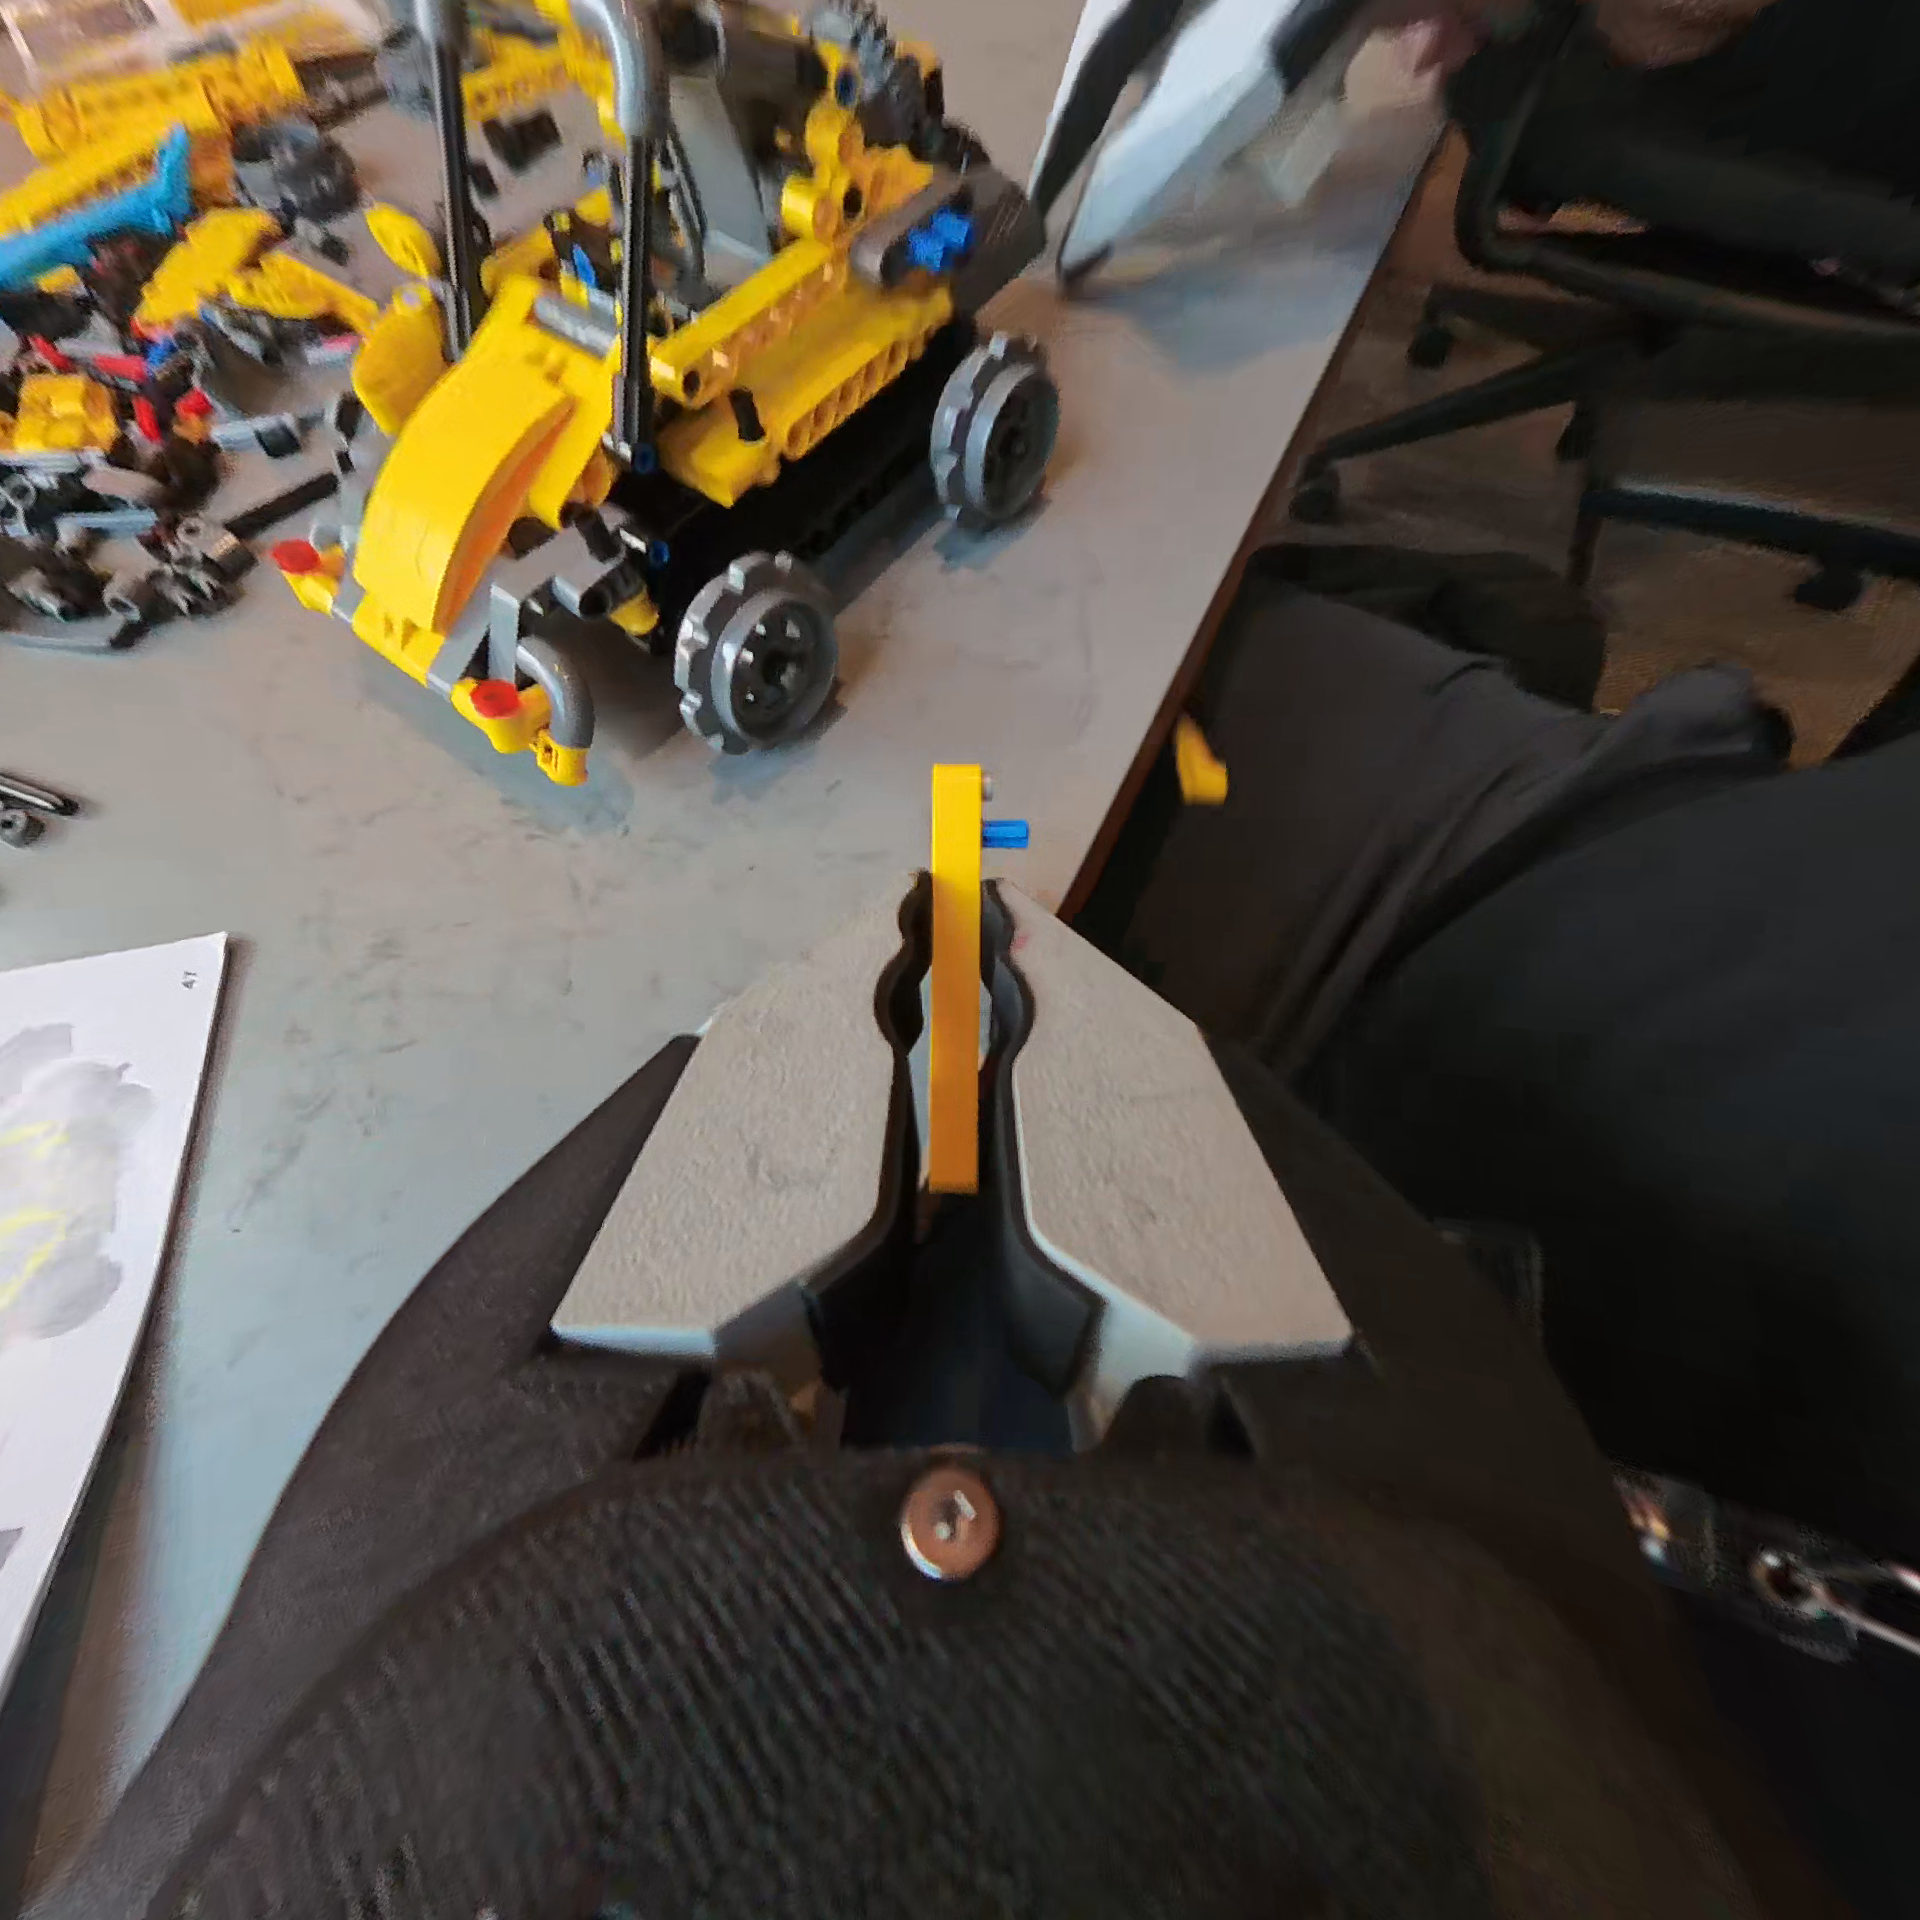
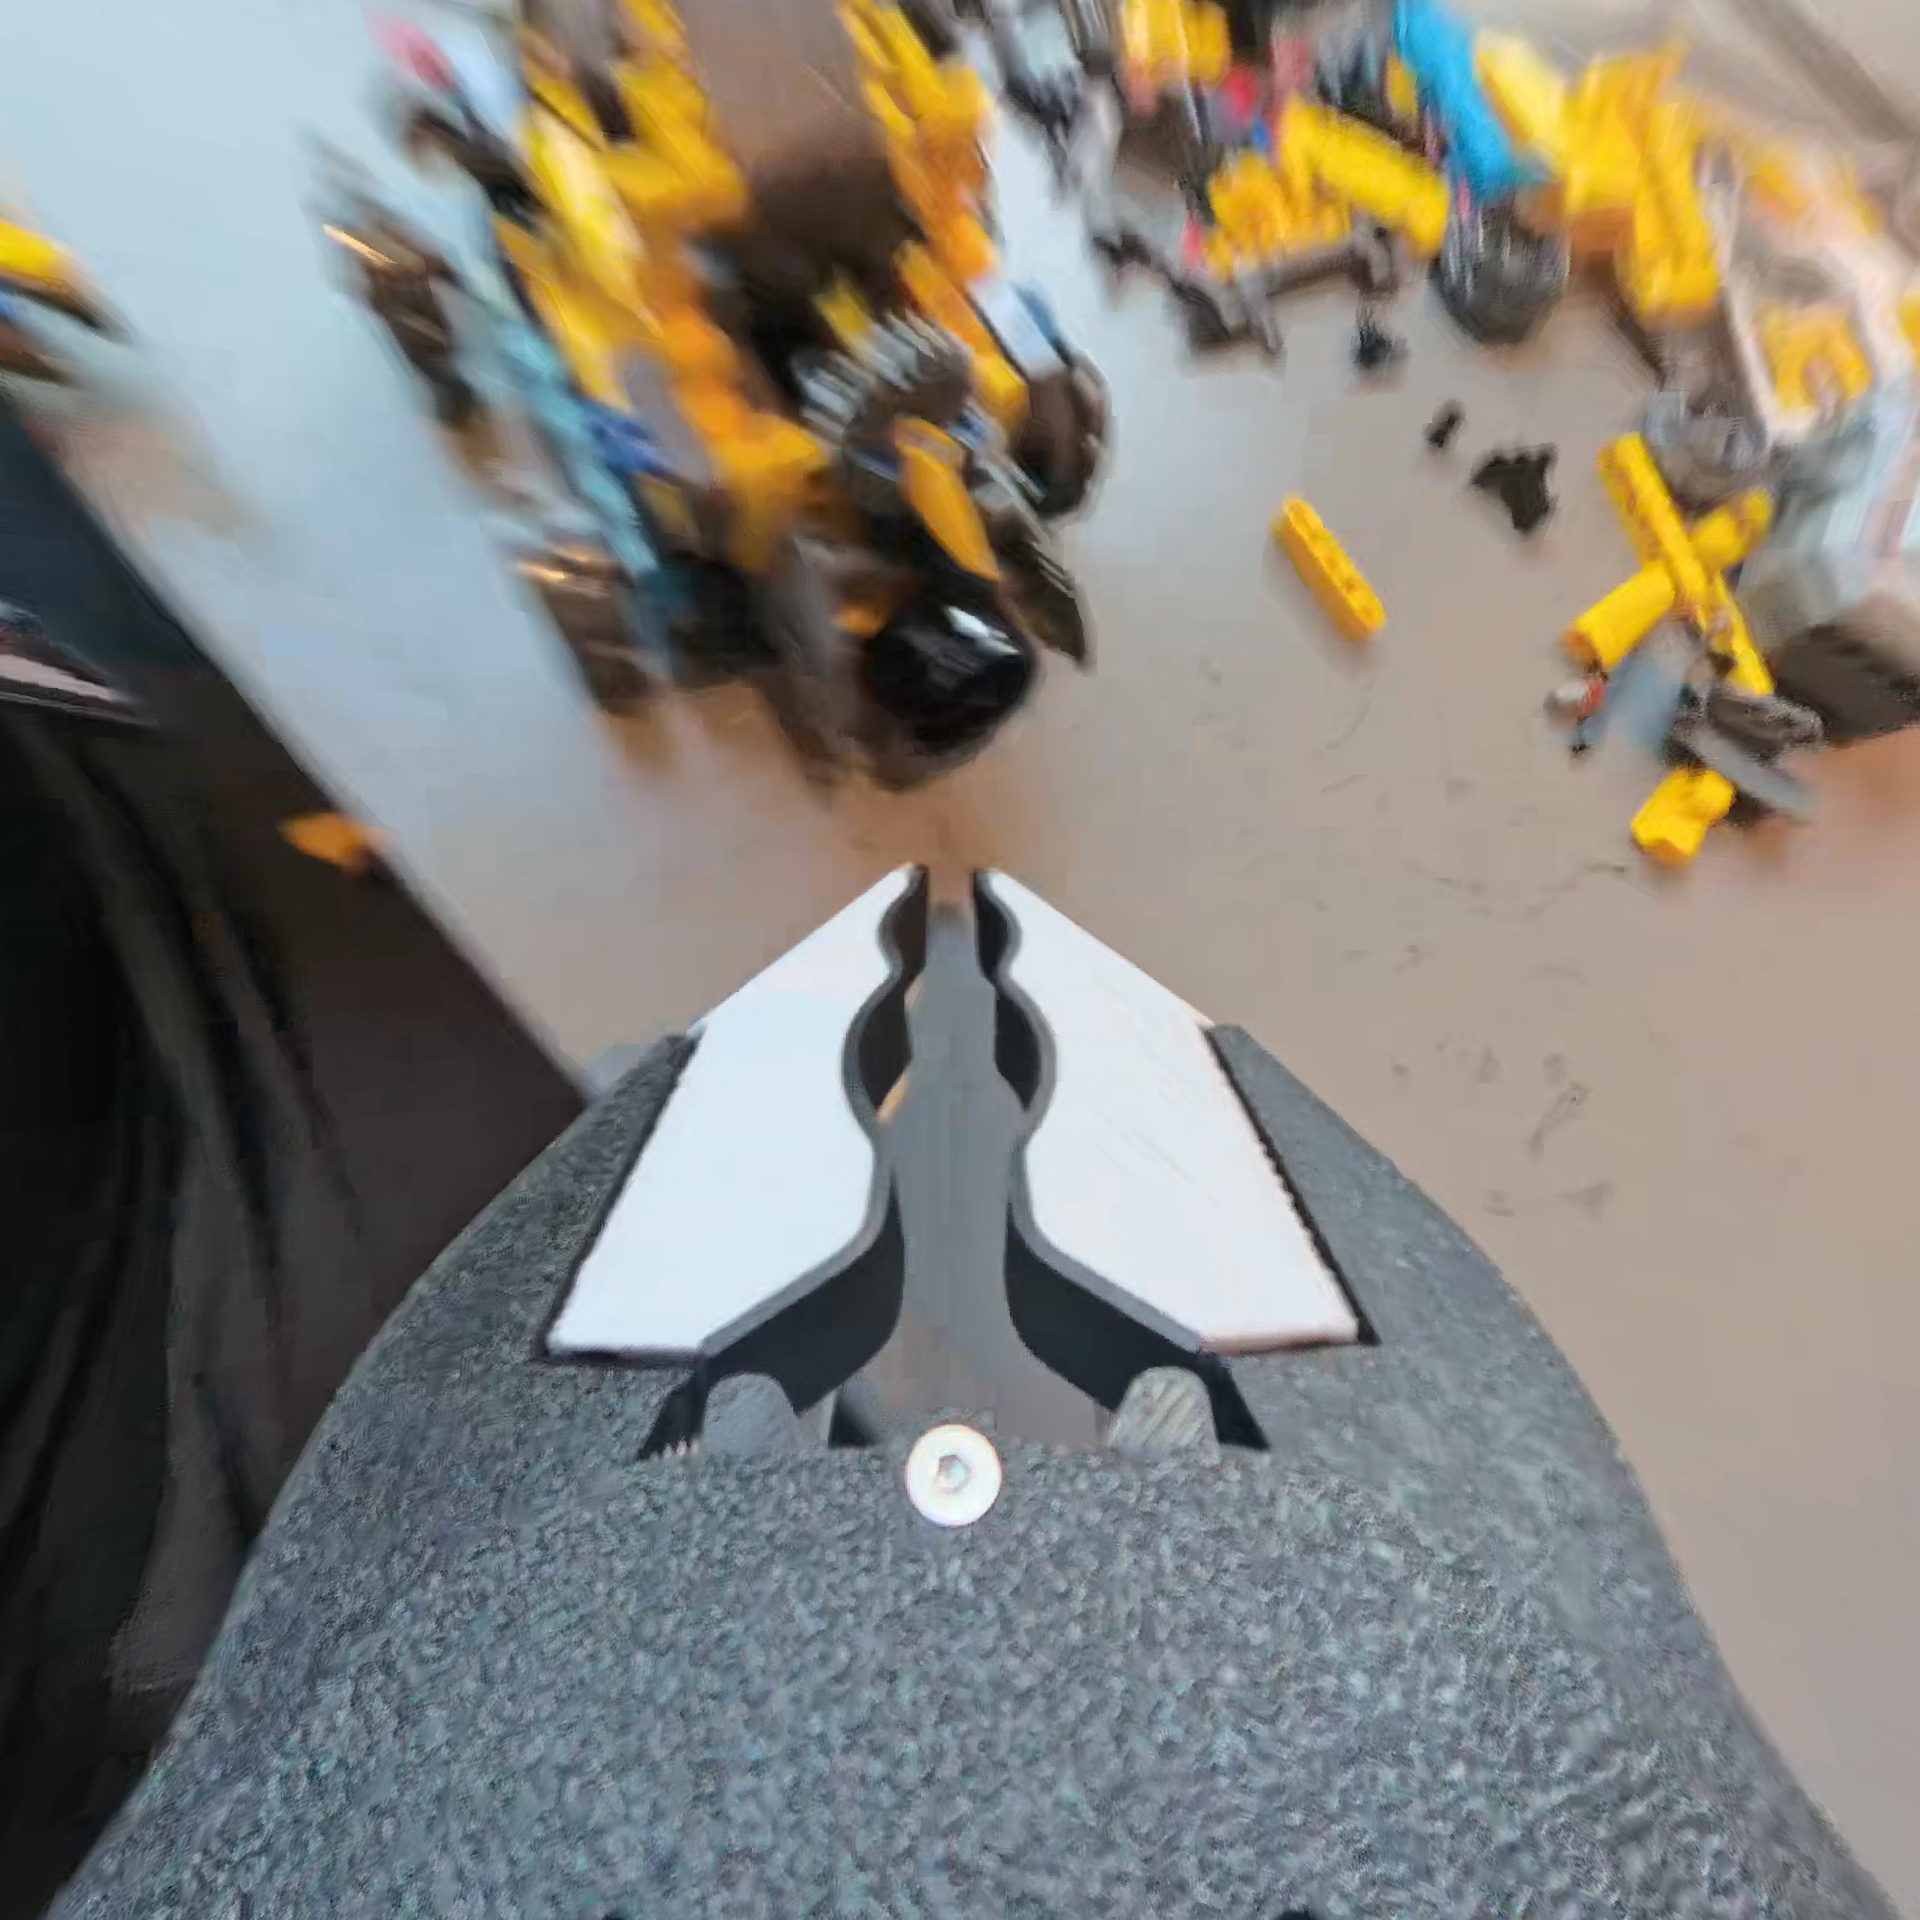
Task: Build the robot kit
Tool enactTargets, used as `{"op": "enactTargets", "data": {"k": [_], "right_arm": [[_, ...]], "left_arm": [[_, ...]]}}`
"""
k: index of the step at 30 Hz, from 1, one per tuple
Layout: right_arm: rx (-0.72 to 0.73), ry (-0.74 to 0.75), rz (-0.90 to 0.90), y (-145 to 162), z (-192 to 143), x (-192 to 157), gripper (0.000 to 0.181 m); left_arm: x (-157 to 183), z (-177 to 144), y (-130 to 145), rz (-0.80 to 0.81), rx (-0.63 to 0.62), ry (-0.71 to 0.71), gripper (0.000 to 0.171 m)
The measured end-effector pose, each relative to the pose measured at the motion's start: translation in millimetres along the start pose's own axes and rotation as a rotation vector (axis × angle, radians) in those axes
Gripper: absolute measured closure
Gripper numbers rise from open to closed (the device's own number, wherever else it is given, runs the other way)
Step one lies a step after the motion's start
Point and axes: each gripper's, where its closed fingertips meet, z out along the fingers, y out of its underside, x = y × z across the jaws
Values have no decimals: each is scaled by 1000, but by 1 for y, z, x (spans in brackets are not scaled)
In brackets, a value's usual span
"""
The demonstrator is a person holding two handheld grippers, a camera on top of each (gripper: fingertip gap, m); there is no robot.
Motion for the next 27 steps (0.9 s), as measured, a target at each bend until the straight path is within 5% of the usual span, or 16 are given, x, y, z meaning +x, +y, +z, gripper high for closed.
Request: {"op": "enactTargets", "data": {"k": [2, 6, 12, 19, 22, 27], "right_arm": [[146, 0, 38, -4, -26, -28, 181], [75, 59, 25, 49, -35, -43, 171], [239, -23, 137, 33, -48, -78, 163], [212, 106, 26, 72, -91, -142, 155], [274, 144, -22, 64, -107, -159, 155], [302, 38, -32, 59, -102, -187, 145]], "left_arm": [[-1, 0, 0, -1, 11, -12, 167], [4, -26, 0, 8, 104, 21, 167], [37, -33, 37, -93, 95, 193, 167], [48, -76, 97, -102, 30, -161, 167], [70, -101, 96, -159, 105, -194, 167], [119, -118, 112, -182, 59, -151, 167]]}}
